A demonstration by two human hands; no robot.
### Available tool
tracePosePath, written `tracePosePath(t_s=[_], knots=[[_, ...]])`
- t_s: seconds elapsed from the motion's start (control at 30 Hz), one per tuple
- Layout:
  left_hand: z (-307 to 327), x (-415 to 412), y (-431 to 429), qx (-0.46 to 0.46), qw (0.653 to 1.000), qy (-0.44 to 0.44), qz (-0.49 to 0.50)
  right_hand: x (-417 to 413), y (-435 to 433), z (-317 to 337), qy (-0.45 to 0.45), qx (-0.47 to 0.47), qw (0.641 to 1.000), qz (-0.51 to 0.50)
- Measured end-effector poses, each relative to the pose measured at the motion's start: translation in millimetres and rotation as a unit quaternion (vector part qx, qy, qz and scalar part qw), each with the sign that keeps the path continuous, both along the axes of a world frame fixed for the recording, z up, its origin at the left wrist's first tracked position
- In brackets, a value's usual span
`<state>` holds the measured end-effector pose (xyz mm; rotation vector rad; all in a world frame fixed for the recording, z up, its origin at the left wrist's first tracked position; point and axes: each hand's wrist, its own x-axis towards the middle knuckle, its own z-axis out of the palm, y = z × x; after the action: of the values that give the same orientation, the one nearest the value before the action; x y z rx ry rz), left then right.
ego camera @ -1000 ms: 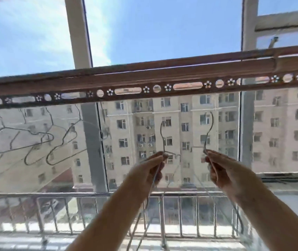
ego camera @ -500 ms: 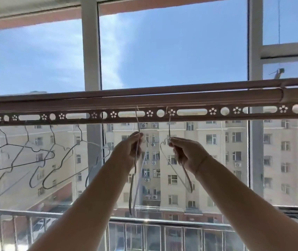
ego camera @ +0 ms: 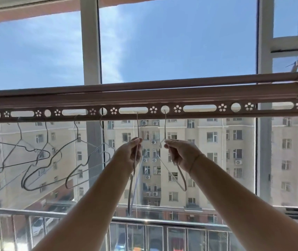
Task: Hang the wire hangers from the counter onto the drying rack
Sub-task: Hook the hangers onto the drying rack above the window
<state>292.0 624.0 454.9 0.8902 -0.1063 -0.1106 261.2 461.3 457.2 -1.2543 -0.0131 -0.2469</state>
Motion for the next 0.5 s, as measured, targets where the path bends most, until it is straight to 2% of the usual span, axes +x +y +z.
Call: tracePosePath(t_s=[0.23,0.4,0.5], knots=[[-13.8,8.9,5.6,0.008,1.000,-0.002,0.002,3.5,2.3,-14.3,0.010,0.029,1.000,0.008],[-44.7,2.8,21.1,0.069,0.997,-0.023,0.018,-7.8,-5.8,-27.2,-0.008,0.032,0.999,-0.014],[-72.8,-5.0,40.0,0.108,0.993,-0.036,0.029,-22.4,-15.9,-47.3,-0.018,-0.027,0.997,-0.070]])
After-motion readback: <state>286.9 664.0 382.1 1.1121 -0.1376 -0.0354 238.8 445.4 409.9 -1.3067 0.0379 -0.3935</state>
